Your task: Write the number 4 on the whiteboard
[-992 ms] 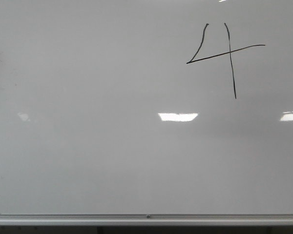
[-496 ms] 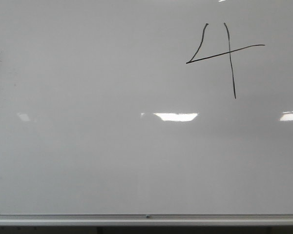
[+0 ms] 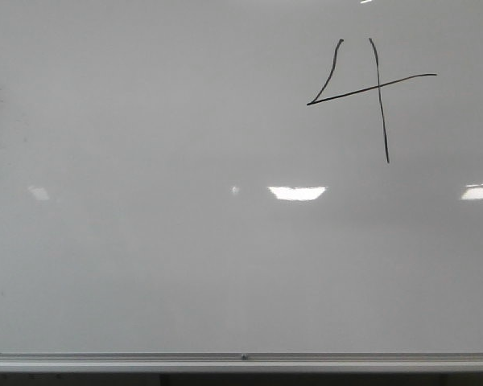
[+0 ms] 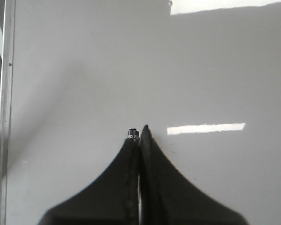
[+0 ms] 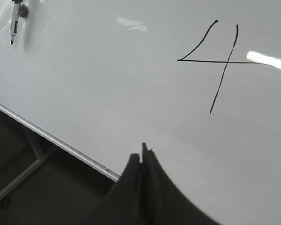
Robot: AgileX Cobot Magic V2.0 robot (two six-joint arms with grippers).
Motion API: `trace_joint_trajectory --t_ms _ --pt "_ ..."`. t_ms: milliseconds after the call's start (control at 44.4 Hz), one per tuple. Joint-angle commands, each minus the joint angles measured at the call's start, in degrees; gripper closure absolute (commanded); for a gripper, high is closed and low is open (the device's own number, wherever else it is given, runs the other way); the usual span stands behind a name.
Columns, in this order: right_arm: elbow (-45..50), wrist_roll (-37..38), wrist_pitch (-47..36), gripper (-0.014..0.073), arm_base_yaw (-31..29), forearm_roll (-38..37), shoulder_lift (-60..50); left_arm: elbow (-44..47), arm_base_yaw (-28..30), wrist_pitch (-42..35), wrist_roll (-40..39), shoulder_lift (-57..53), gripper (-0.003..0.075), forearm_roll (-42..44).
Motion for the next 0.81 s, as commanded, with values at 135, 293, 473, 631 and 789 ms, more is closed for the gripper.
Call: trace_joint_trajectory --t_ms 135,293,473,631,789 --pt "-1.4 -0.1 -3.5 0.0706 -0.4 1.0 0.4 6.8 -4.4 -6.9 -10.2 -7.6 0.0741 7.2" --pt "-1.4 -0.1 -3.5 0.0706 -0.4 1.0 0.4 14.1 -1.7 -5.1 -13.2 -15.3 0.0741 7.2" --pt "-1.4 -0.1 -3.4 0.0706 -0.4 1.0 0.4 18.4 1.8 -4.4 -13.2 -14.9 0.0741 7.0" --pt "-1.4 -0.1 -3.4 0.0706 -0.4 1.0 0.4 20.9 2.2 -3.5 -13.2 -14.9 0.0741 7.0" --pt "-1.4 -0.1 -3.3 0.0706 -0.4 1.0 0.4 20.9 2.2 -4.4 -13.2 -14.9 0.0741 7.0"
